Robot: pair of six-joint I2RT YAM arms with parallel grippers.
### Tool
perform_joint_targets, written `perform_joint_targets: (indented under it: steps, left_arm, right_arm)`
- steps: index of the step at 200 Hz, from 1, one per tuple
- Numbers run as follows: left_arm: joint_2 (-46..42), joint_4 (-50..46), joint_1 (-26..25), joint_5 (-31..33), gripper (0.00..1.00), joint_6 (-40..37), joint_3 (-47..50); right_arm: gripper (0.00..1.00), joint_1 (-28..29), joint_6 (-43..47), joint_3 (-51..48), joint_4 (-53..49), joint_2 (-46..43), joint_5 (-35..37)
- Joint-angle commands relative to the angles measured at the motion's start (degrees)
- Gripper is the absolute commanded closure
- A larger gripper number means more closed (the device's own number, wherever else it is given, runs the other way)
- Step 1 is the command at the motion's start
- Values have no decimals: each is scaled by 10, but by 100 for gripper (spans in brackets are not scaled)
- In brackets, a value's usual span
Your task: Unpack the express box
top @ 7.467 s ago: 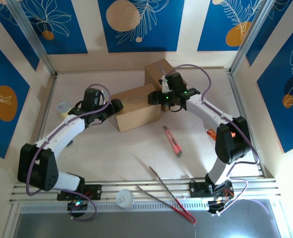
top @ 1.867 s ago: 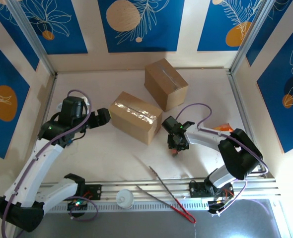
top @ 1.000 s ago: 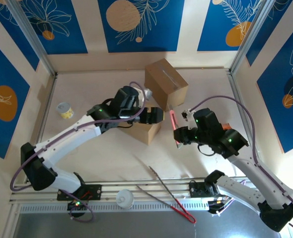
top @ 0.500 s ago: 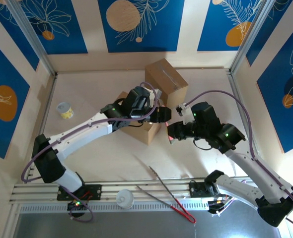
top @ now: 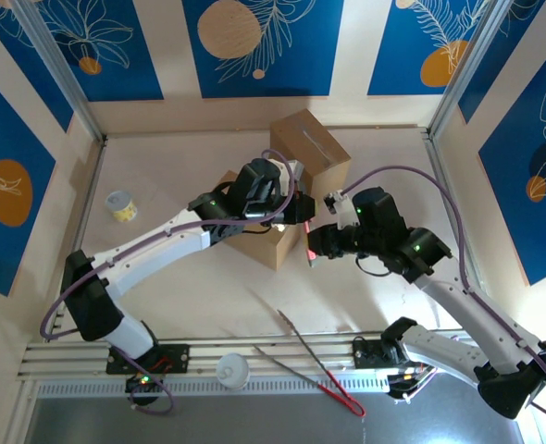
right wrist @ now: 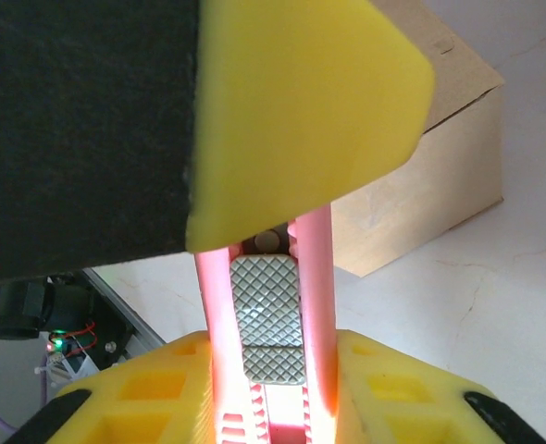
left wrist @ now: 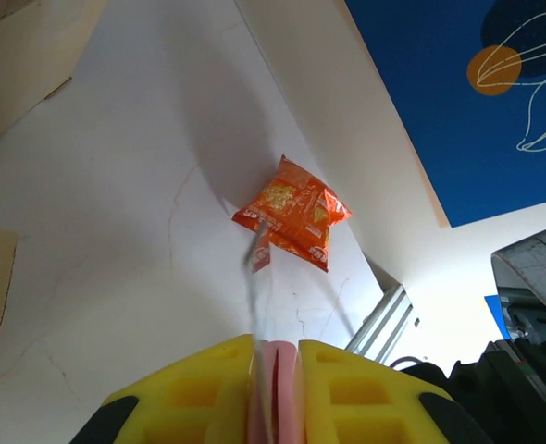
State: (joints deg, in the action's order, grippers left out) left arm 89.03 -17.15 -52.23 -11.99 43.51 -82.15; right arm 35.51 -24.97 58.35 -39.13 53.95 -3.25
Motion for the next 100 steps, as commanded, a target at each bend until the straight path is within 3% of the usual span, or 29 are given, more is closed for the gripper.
perform_joint_targets:
  steps: [1,16,34,65,85,100]
  left_arm:
    - [6,-4,-1,2,100,-9,-6]
    - [1,-3,3,-2,100,-19,-16]
    - [0,1,16,-33,100,-32,-47]
    - [8,42,48,-130,100,-28,-126]
    - [20,66,56,-168,100,-26,-182]
    - [29,90,56,-191,100,-17,-210]
  right_arm:
    - [51,-8,-21,5,45,-4,-21]
    - [26,-27,-21,-1,58,-16,-47]
    - [13,-84,-14,-12,92,-43,-143]
    - [10,-246,-48,-32,195,-71,-392]
    - [10,-318,-116,-46,301,-72,-495]
    - [12,-334,-182,-54,407,-71,-534]
